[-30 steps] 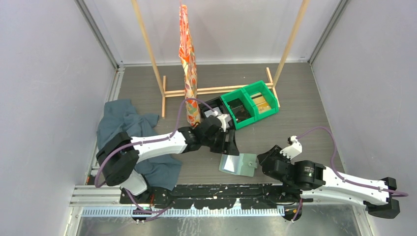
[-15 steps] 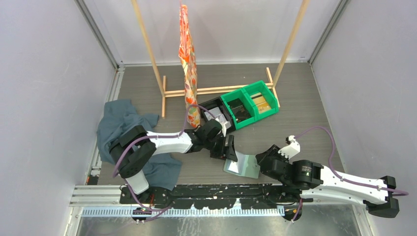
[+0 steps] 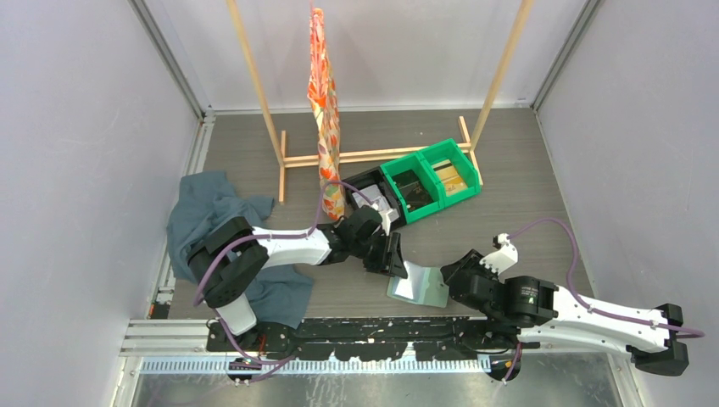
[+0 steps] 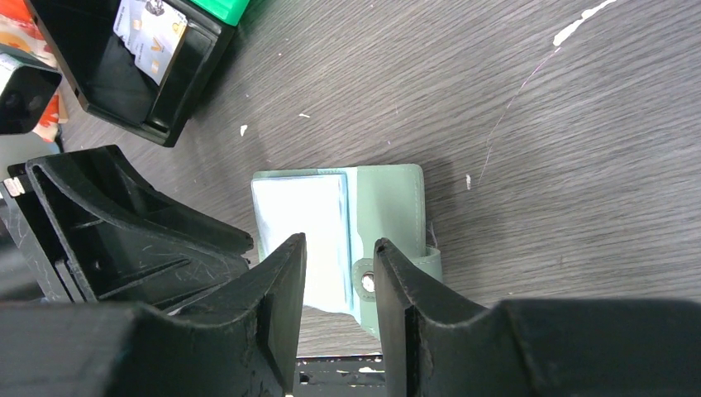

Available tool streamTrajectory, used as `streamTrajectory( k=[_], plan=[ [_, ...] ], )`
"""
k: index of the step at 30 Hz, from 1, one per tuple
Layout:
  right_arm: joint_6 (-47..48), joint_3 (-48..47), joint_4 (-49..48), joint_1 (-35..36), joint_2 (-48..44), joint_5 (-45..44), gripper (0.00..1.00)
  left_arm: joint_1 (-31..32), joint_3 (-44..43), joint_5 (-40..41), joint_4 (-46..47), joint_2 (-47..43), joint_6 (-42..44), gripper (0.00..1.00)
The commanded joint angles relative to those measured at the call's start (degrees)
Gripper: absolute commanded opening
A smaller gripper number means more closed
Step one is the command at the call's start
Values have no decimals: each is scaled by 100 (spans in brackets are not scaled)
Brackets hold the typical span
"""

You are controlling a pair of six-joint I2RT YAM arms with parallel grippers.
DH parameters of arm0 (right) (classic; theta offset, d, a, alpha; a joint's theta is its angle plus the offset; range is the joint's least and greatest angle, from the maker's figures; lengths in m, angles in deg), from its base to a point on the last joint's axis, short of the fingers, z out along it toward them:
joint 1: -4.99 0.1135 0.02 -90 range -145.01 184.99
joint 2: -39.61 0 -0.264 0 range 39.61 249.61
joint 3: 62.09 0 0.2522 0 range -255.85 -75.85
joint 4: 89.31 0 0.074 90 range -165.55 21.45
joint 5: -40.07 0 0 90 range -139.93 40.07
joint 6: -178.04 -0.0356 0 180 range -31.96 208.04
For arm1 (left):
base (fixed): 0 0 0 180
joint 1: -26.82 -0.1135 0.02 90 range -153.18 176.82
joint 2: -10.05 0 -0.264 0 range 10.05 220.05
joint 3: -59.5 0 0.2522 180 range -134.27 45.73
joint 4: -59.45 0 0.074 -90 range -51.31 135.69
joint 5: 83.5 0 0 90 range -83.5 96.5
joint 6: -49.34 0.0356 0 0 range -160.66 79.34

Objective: Take the credit cards out of the card holder
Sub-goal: Remove the credit card from the card holder.

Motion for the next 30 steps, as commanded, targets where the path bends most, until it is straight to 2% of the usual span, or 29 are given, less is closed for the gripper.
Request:
streamTrajectory(
  k=[1,4,9,11,14,16,30],
  plan=[
    [-6,-33,-144,2,-17,-200,41,14,58,-153,359,-218,-90,41],
    [0,1,-208,9,30,-167,41,14,39,-188,402,-262,-102,35],
    [88,55,-495,3,176,-77,41,13,40,-174,358,-347,-102,34],
    [124,62,-625,4,282,-42,41,15,43,-123,305,-374,-83,38],
    [149,17,-714,4,453,-29,41,11,0,-24,120,-352,0,53],
    [178,-11,-739,8,517,-33,41,13,12,-37,135,-309,3,55],
    [40,44,-400,3,73,-97,41,30,17,-413,717,125,-242,56]
  ],
)
